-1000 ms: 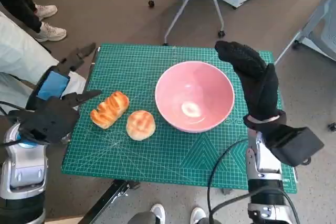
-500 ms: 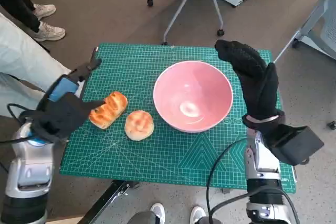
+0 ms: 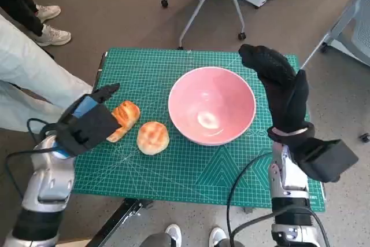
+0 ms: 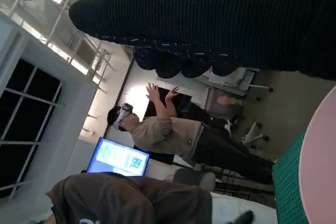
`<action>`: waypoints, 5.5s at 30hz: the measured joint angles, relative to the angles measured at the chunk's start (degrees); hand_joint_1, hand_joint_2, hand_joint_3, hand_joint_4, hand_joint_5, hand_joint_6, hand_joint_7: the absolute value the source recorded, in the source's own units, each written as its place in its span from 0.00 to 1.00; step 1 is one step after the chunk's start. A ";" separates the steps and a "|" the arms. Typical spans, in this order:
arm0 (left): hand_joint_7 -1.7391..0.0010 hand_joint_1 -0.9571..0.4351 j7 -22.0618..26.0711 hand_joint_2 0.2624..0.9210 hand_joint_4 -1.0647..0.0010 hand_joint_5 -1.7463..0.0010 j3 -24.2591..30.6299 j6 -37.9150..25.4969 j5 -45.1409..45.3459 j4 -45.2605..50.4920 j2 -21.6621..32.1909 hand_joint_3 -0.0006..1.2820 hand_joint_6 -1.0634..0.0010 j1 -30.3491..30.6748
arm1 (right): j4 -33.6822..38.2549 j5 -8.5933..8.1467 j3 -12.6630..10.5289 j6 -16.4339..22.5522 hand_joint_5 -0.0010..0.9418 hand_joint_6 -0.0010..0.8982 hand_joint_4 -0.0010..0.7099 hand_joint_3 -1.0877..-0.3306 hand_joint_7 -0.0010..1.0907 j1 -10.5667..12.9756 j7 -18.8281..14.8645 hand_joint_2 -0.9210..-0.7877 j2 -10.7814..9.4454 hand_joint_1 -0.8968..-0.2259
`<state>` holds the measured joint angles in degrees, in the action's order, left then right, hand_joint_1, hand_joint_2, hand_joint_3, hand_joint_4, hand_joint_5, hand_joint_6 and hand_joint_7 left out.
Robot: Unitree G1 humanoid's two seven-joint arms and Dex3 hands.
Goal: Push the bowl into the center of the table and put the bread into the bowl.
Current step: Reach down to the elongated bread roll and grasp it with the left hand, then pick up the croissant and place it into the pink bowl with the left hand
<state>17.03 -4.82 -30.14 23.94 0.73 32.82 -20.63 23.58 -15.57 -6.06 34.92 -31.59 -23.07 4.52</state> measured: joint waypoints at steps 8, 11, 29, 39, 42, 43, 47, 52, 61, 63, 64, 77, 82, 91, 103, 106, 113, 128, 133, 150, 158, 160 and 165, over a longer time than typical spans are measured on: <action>1.00 0.48 0.37 0.90 0.80 1.00 -1.49 -0.21 -0.09 -4.83 -0.72 0.00 0.65 -1.67 | 0.18 0.01 -0.04 0.00 0.00 0.08 0.27 0.44 0.45 0.01 -0.13 0.00 0.00 0.34; 1.00 0.48 0.41 0.91 0.79 1.00 -1.91 -0.24 -0.09 -6.96 -1.15 0.00 0.65 -2.35 | 0.23 0.02 -0.05 0.00 0.00 0.08 0.27 0.44 0.45 0.00 -0.13 0.00 0.01 0.34; 0.98 0.53 -5.17 0.92 0.54 0.94 -5.82 0.55 0.91 -22.74 -5.38 0.00 0.56 -9.28 | 0.99 0.08 0.33 -0.01 0.00 0.08 0.27 0.45 0.45 -0.17 -0.13 0.00 -0.18 0.34; 0.82 0.88 -10.23 0.96 0.29 0.37 -6.25 7.75 1.10 -29.89 -5.47 0.03 0.31 -9.96 | 1.00 0.07 0.36 0.00 0.00 0.08 0.27 0.45 0.45 -0.17 -0.15 0.00 -0.17 0.34; 0.46 0.74 -11.59 0.98 0.26 0.38 -6.38 10.05 1.23 -31.05 -5.30 0.03 0.38 -10.01 | 0.99 0.06 0.44 0.00 0.00 0.08 0.27 0.46 0.45 -0.17 -0.20 0.00 -0.18 0.33; 0.41 0.72 -12.02 0.98 0.25 0.40 -6.41 10.66 1.27 -31.23 -5.25 0.03 0.39 -10.01 | 0.99 0.06 0.46 0.00 0.00 0.08 0.27 0.46 0.45 -0.17 -0.23 0.00 -0.18 0.33; 0.35 0.70 -13.33 0.97 0.25 0.41 -6.43 12.43 1.30 -31.45 -5.02 0.03 0.38 -9.94 | 0.99 0.07 0.50 0.01 0.00 0.08 0.27 0.46 0.45 -0.17 -0.26 0.00 -0.18 0.33; 0.38 0.69 -14.13 0.97 0.25 0.38 -6.05 13.73 1.29 -29.47 -4.08 0.02 0.37 -8.88 | 0.97 0.07 0.56 0.05 0.00 0.08 0.26 0.46 0.45 -0.17 -0.26 0.00 -0.28 0.33; 0.41 0.69 -14.06 0.97 0.24 0.37 -2.44 12.67 0.89 -14.86 -3.27 0.02 0.34 -2.40 | 1.11 0.03 0.52 0.19 0.00 0.08 0.26 0.46 0.45 -0.21 -0.26 0.00 -0.33 0.33; 0.41 0.69 -14.07 0.96 0.23 0.38 -1.33 12.17 0.83 -11.01 -3.34 0.02 0.34 -1.12 | 1.23 0.04 0.52 0.27 0.00 0.08 0.26 0.46 0.45 -0.24 -0.26 0.00 -0.35 0.34; 0.41 0.69 -14.09 0.96 0.23 0.38 -0.75 12.01 0.81 -8.92 -3.41 0.02 0.33 -0.63 | 1.29 0.04 0.51 0.36 0.00 0.08 0.26 0.46 0.45 -0.24 -0.26 0.00 -0.36 0.34; 0.44 0.69 -16.50 0.94 0.18 0.42 2.38 13.78 1.06 9.12 -6.78 0.00 0.29 0.17 | 2.35 0.08 0.53 1.12 0.00 0.08 0.26 0.46 0.45 -0.36 -0.27 0.00 -0.77 0.34; 0.45 0.69 -16.46 0.94 0.16 0.42 0.97 16.60 0.93 11.29 -8.97 0.00 0.29 -0.64 | 2.79 0.05 0.50 1.41 0.00 0.09 0.26 0.46 0.45 -0.36 -0.28 0.00 -0.78 0.34; 0.44 0.69 -15.49 0.94 0.16 0.43 -2.51 20.78 1.15 11.87 -11.88 0.00 0.29 -5.12 | 2.96 0.03 0.52 1.65 0.00 0.09 0.26 0.46 0.45 -0.36 -0.37 0.00 -0.81 0.34; 0.42 0.69 -11.97 0.94 0.17 0.43 -11.69 22.71 6.67 5.05 -16.10 0.01 0.31 -14.64 | 2.22 -0.57 0.08 1.53 0.00 0.09 0.25 0.45 0.46 0.05 -0.66 0.00 -0.62 0.36; 0.42 0.69 -11.77 0.95 0.18 0.41 -13.25 24.53 7.01 1.65 -17.29 0.01 0.32 -16.47 | 1.78 -0.57 -0.05 1.51 0.00 0.09 0.25 0.45 0.46 0.20 -0.65 0.00 -0.59 0.37; 0.38 0.69 -11.69 0.98 0.21 0.40 -15.45 27.71 7.50 -7.28 -19.18 0.01 0.37 -19.20 | 1.04 -0.59 -0.55 1.29 0.00 0.09 0.25 0.44 0.46 1.22 -0.62 0.00 -0.18 0.37; 0.35 0.67 -10.58 0.97 0.46 0.35 -17.74 28.67 9.26 -15.41 -20.42 0.10 0.52 -19.94 | 0.36 0.07 -0.71 1.26 0.00 0.10 0.25 0.44 0.46 1.33 -0.06 0.00 -0.13 0.35; 0.86 0.59 -7.67 0.92 0.60 0.88 -17.83 26.76 9.25 -15.10 -20.48 0.02 0.56 -19.84 | 0.21 0.12 -0.68 1.26 0.00 0.10 0.25 0.44 0.46 1.34 0.27 0.00 -0.15 0.35; 0.99 0.49 5.01 0.86 0.81 1.00 -14.22 20.77 6.54 1.37 -14.52 0.00 0.63 -13.69 | -0.63 0.12 -0.38 0.70 0.00 0.09 0.25 0.43 0.46 1.69 0.72 0.00 -0.32 0.35; 0.99 0.49 11.84 0.84 0.82 1.00 -6.71 16.69 0.74 14.37 -9.08 0.00 0.62 -9.15 | -0.71 0.04 -0.41 0.35 0.00 0.10 0.25 0.44 0.46 1.77 0.74 0.00 -0.31 0.34; 0.99 0.49 12.78 0.84 0.82 1.00 -4.51 16.32 -0.59 16.82 -7.66 0.00 0.62 -7.78 | -0.75 0.03 -0.37 0.27 0.00 0.10 0.25 0.44 0.46 1.78 0.74 0.00 -0.35 0.34; 0.99 0.49 13.73 0.83 0.82 1.00 0.99 16.04 -3.05 21.18 -4.14 0.00 0.62 -3.68 | -0.77 -0.02 -0.44 -0.02 0.00 0.09 0.25 0.43 0.46 1.83 0.73 0.00 -0.33 0.34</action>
<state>30.76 -3.83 -14.10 20.89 21.91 28.68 -24.31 22.81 -15.59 -6.50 34.89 -29.77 -22.34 4.19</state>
